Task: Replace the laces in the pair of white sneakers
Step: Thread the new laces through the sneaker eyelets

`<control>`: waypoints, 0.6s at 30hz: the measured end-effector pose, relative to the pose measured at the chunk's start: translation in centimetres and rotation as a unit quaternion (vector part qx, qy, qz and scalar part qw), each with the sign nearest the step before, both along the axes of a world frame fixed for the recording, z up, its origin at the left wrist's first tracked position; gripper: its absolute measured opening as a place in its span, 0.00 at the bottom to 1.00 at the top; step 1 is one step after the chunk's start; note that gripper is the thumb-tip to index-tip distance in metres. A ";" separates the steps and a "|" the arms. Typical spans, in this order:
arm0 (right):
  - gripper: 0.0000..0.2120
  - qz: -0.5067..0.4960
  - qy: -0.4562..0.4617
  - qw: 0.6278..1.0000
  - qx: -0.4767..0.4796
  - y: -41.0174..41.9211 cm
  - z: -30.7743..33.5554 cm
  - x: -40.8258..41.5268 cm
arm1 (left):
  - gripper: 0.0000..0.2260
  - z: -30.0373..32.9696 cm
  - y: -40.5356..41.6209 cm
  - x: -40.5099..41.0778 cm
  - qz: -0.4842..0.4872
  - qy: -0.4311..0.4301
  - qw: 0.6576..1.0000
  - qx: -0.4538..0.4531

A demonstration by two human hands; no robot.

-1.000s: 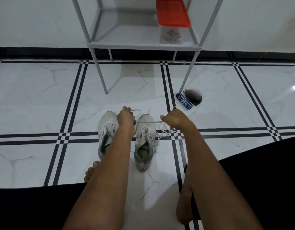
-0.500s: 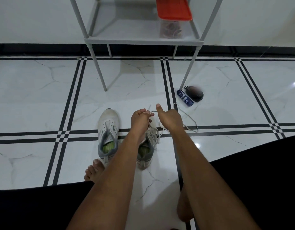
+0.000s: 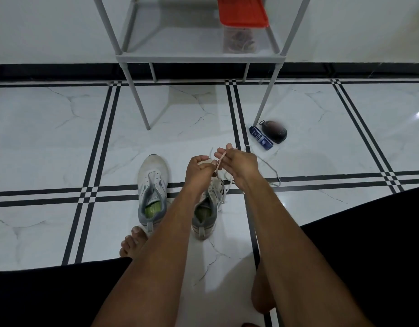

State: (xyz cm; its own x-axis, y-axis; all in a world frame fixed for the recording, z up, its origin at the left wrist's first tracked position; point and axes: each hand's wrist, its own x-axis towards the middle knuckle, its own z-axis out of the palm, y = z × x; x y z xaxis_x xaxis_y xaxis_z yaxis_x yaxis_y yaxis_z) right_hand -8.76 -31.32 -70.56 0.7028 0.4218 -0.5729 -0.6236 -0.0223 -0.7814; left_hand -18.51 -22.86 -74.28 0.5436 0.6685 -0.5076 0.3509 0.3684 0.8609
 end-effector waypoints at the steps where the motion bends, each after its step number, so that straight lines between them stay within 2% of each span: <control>1: 0.08 -0.014 -0.003 1.000 0.008 -0.1 0.0 0.0 | 0.11 -0.1 0.1 -0.2 0.008 0.022 1.000 0.015; 3: 0.07 -0.027 -0.019 0.999 0.004 -0.3 0.0 0.1 | 0.08 -0.8 0.7 -1.0 -0.008 0.081 0.992 0.094; 5: 0.09 0.012 -0.088 0.995 -0.055 -0.8 -0.4 0.4 | 0.03 -1.7 1.9 -2.2 -0.125 0.166 0.960 0.187; 6: 0.11 0.055 -0.140 0.983 -0.107 -1.1 -0.7 0.5 | 0.02 -1.9 2.4 -2.9 -0.198 0.200 0.937 0.206; 8: 0.12 0.141 -0.215 0.948 -0.189 -1.5 -1.2 0.3 | 0.08 -1.8 3.1 -4.2 -0.295 0.239 0.909 0.171; 11: 0.07 0.216 -0.201 0.930 -0.218 -1.6 -1.8 -0.4 | 0.13 -1.9 3.2 -5.1 -0.313 0.238 0.911 0.125; 14: 0.06 0.255 -0.172 0.927 -0.213 -1.2 -2.7 -1.3 | 0.07 -2.5 3.4 -5.5 -0.305 0.226 0.908 0.179; 17: 0.08 0.279 -0.212 0.907 -0.234 -0.9 -3.8 -2.2 | 0.05 -2.9 3.8 -5.7 -0.294 0.209 0.915 0.180; 18: 0.09 0.286 -0.237 0.894 -0.250 -0.8 -4.3 -2.5 | 0.08 -2.9 3.7 -5.8 -0.305 0.209 0.913 0.173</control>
